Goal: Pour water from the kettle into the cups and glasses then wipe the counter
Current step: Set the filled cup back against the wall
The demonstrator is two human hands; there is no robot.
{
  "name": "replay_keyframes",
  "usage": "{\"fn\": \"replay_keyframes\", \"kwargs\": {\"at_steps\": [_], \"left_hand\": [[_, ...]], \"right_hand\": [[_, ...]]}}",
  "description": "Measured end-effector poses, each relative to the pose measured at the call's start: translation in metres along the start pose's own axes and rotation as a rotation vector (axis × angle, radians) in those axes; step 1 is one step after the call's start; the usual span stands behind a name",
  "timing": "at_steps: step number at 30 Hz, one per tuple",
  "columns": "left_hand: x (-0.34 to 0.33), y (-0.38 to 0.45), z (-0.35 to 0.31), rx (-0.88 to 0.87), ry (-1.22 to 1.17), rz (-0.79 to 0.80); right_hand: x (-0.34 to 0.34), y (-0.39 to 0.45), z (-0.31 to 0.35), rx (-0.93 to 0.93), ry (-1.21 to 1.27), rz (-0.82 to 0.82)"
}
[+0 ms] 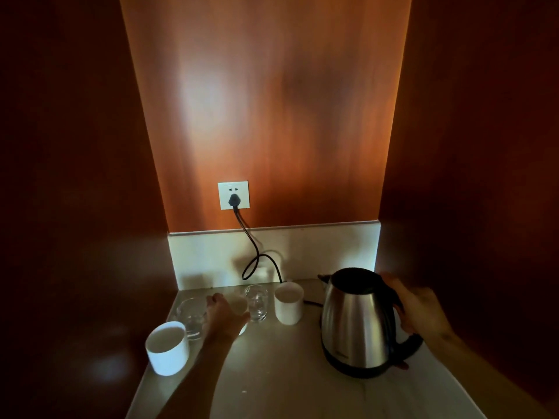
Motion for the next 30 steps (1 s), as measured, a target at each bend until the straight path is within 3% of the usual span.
{"fn": "replay_keyframes", "kwargs": {"at_steps": [11, 18, 23, 28, 30], "left_hand": [[-0.002, 0.031, 0.008, 0.028, -0.009, 0.018], [0.003, 0.034, 0.011, -0.033, 0.103, 0.098], [0.022, 0.036, 0.015, -0.144, 0.333, 0.119], [0.045, 0.036, 0.036, -0.092, 0.577, 0.004], [0.049, 0.044, 0.052, -0.081, 0.573, -0.033]], "right_hand": [[0.005, 0.005, -0.001, 0.008, 0.026, -0.032], [-0.004, 0.005, 0.008, 0.012, 0.068, -0.022], [-0.018, 0.004, 0.018, 0.049, 0.091, 0.015], [-0.035, 0.005, 0.026, 0.050, 0.088, 0.038], [-0.042, 0.004, 0.028, 0.054, 0.082, 0.053]]}}
Point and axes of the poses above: each hand's wrist, its own y-axis towards the middle knuckle, its own x-axis out of the back of the hand, z = x × y, the point moved 1 cm from there along y, towards the middle knuckle, and after that the axes turned 13 degrees about z, right-handed, at the moved point
